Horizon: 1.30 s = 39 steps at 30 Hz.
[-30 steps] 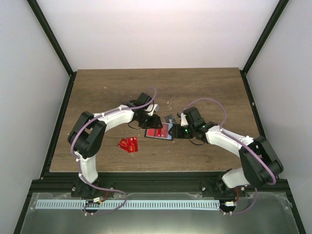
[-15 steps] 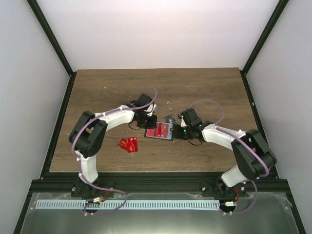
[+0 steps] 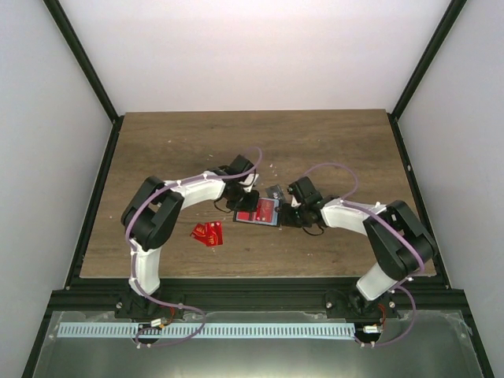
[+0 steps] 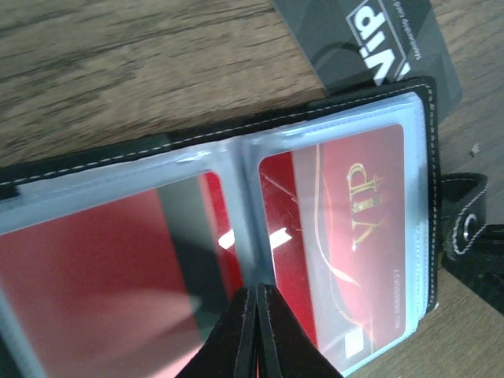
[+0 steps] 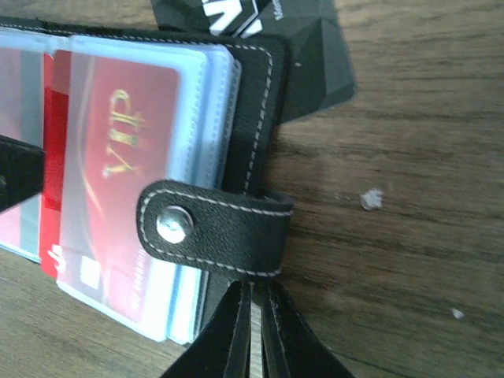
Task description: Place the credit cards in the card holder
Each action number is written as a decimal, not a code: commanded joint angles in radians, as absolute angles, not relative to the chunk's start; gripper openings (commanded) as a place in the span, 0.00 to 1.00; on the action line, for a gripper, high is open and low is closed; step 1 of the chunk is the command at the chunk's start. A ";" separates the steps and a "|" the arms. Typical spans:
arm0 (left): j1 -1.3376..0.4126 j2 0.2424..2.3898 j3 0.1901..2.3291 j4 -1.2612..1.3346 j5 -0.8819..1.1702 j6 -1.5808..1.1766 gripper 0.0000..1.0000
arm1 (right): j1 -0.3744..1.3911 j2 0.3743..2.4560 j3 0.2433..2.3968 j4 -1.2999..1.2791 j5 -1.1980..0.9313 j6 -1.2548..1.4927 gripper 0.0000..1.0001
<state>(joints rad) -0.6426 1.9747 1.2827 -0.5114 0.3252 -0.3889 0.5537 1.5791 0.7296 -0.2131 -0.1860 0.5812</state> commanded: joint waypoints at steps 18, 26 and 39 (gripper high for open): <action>-0.696 1.894 1.327 -0.601 0.220 -0.386 0.05 | 0.561 1.517 0.735 -0.212 -0.265 0.535 0.08; -0.695 1.918 1.319 -0.583 0.236 -0.367 0.05 | 0.562 1.513 0.667 -0.047 -0.491 0.648 0.20; -0.696 1.945 1.300 -0.557 0.252 -0.346 0.05 | 0.541 1.598 0.682 -0.030 -0.441 0.687 0.24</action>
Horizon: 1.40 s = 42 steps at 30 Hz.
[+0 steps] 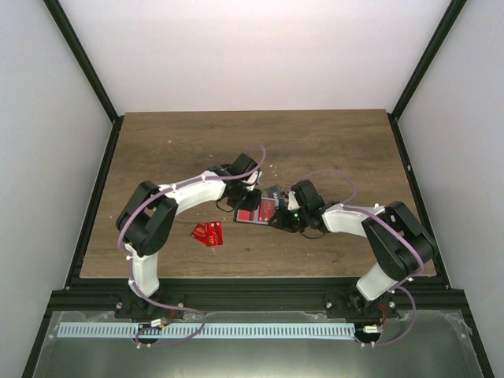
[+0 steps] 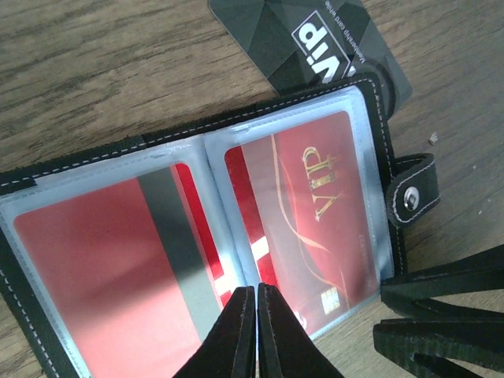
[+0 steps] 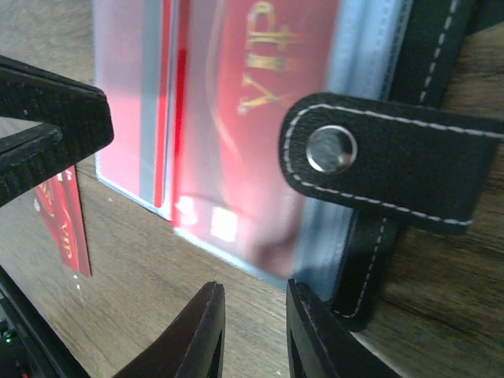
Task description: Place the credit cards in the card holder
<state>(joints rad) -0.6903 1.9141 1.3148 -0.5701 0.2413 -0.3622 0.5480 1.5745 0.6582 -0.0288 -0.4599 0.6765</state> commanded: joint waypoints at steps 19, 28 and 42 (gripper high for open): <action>-0.696 2.000 1.285 -0.530 0.268 -0.342 0.04 | 0.540 1.573 0.716 -0.101 -0.364 0.668 0.27; -0.696 2.005 1.286 -0.529 0.271 -0.342 0.04 | 0.540 1.623 0.737 -0.101 -0.339 0.663 0.27; -0.696 2.008 1.249 -0.503 0.287 -0.346 0.04 | 0.540 1.629 0.713 0.053 -0.515 0.695 0.27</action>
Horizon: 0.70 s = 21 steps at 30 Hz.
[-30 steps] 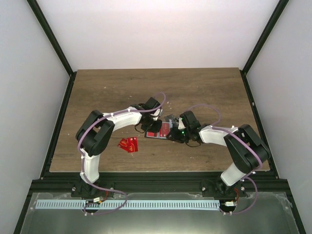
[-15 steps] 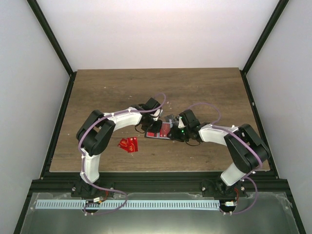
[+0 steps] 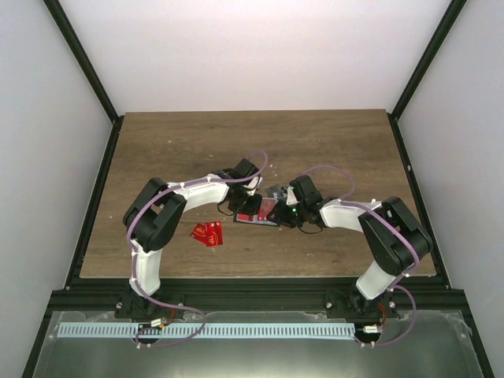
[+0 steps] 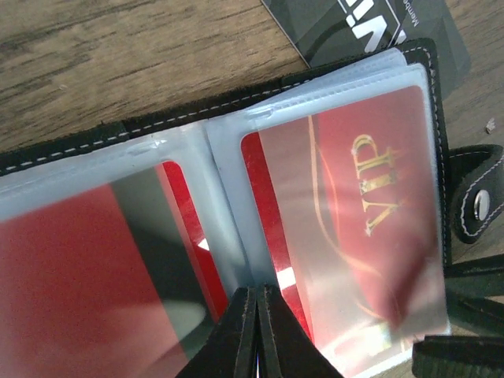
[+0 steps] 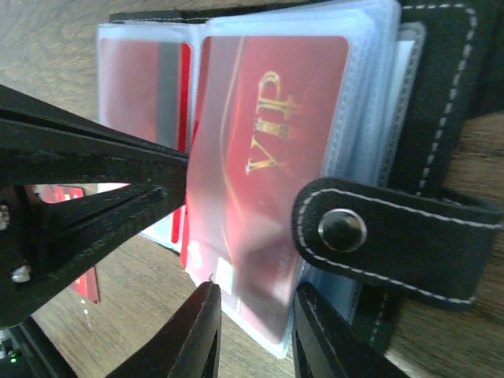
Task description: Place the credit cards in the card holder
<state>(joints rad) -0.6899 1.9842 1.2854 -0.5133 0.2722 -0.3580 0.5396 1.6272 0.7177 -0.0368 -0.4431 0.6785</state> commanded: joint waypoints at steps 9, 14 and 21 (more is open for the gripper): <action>-0.696 1.997 1.232 -0.491 0.292 -0.348 0.04 | 0.540 1.646 0.738 0.124 -0.610 0.703 0.27; -0.692 1.974 1.227 -0.496 0.268 -0.359 0.04 | 0.540 1.670 0.765 0.097 -0.609 0.690 0.27; -0.671 1.853 1.167 -0.474 0.213 -0.411 0.04 | 0.541 1.704 0.810 0.058 -0.610 0.672 0.27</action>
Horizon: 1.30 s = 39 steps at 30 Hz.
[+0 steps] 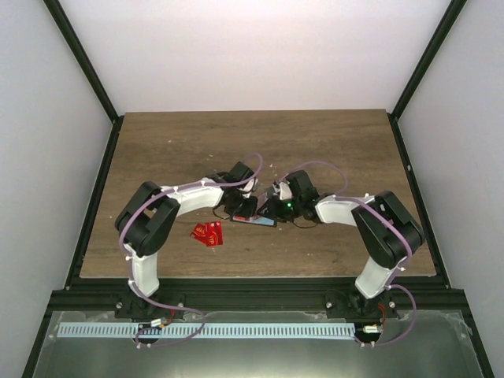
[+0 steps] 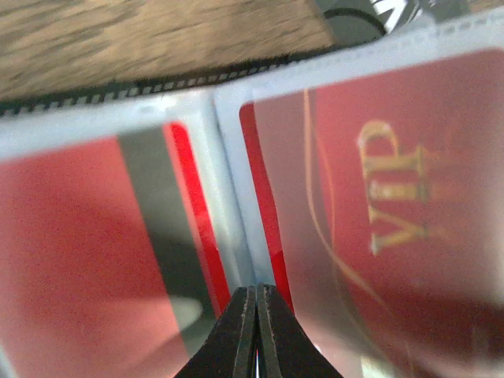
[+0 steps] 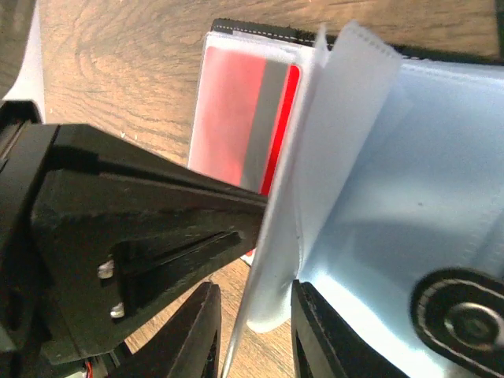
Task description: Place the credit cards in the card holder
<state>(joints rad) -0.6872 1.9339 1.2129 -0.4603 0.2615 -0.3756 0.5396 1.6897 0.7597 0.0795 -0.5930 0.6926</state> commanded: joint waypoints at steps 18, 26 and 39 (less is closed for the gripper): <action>-0.494 1.511 0.830 -0.345 0.189 -0.528 0.06 | 0.660 1.895 1.072 -0.009 -0.613 0.627 0.29; -0.417 1.449 0.733 -0.320 0.214 -0.510 0.08 | 0.731 2.013 1.256 -0.117 -0.612 0.609 0.37; -0.315 1.419 0.641 -0.248 0.230 -0.520 0.09 | 0.773 2.002 1.337 -0.133 -0.720 0.578 0.44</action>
<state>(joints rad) -0.3344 1.4364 0.6514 -0.2924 0.2176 -0.5209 0.7685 2.0327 1.2816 -0.1055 -0.6865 0.6174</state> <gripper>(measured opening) 0.090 0.435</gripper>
